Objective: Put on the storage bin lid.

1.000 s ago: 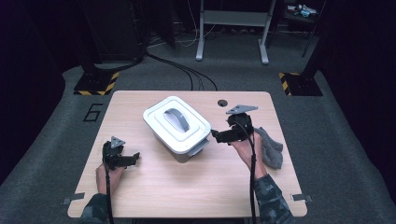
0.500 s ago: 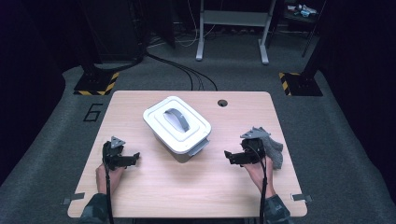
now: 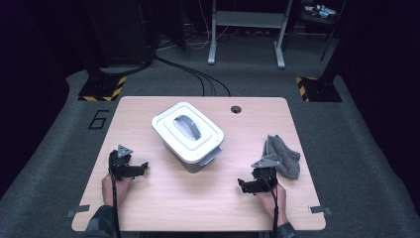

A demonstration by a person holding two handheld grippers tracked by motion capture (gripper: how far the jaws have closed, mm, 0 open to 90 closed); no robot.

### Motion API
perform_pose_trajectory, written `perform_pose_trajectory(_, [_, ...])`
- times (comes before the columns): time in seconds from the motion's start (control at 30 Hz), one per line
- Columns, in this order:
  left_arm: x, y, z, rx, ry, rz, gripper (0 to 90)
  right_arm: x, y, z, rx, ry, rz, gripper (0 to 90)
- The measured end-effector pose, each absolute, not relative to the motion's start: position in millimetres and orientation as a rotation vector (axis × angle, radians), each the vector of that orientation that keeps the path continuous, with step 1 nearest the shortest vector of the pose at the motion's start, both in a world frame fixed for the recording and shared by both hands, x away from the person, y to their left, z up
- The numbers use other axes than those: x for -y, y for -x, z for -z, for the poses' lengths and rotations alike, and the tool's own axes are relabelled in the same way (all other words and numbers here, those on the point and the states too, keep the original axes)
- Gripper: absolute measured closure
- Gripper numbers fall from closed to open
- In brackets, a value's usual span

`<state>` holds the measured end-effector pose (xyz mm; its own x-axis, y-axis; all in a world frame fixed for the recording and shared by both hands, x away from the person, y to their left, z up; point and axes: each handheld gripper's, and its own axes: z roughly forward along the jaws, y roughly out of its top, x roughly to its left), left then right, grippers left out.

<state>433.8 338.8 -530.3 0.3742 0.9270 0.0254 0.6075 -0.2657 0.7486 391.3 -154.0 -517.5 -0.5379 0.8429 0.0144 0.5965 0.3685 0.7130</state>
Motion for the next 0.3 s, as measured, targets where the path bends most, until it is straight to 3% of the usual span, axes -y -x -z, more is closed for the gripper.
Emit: perform_pose_trajectory(0.3, [-338.7,-433.8,530.0,-1.324,-1.983,-0.625,10.8,157.6,-388.5,526.5,-2.287,-1.273,-0.952,3.4])
